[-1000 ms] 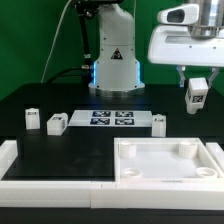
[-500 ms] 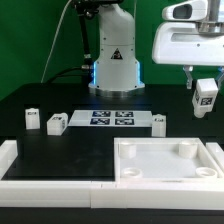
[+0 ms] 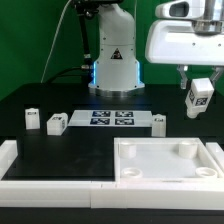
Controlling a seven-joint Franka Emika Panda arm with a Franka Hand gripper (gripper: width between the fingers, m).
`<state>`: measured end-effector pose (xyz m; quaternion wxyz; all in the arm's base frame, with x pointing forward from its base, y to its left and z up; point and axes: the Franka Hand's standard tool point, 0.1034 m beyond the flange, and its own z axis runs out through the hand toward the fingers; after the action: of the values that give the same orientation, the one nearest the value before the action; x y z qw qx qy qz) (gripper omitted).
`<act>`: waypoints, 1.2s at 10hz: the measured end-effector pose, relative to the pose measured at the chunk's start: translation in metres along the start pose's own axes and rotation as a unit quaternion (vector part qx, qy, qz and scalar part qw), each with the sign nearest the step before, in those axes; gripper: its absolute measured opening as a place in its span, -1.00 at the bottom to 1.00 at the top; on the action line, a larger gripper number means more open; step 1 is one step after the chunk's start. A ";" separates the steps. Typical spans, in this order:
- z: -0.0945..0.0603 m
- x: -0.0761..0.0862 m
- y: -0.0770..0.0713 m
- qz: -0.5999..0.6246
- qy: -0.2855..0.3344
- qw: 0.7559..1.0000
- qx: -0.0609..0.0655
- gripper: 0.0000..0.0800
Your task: Assemble one leg
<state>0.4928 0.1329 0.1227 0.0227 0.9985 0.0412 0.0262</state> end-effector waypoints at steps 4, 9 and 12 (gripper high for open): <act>0.006 0.036 0.013 -0.026 0.025 0.999 0.007 -0.26; 0.006 0.035 -0.003 -0.032 0.173 0.983 0.052 -0.26; 0.001 0.058 0.010 -0.060 0.173 0.982 0.040 -0.26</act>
Offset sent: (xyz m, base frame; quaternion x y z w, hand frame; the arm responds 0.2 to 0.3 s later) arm 0.0473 -0.0126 -0.0038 0.0332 0.0765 -0.0098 0.9965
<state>0.5514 0.1280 0.1248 -0.0237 0.9747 0.1050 0.1958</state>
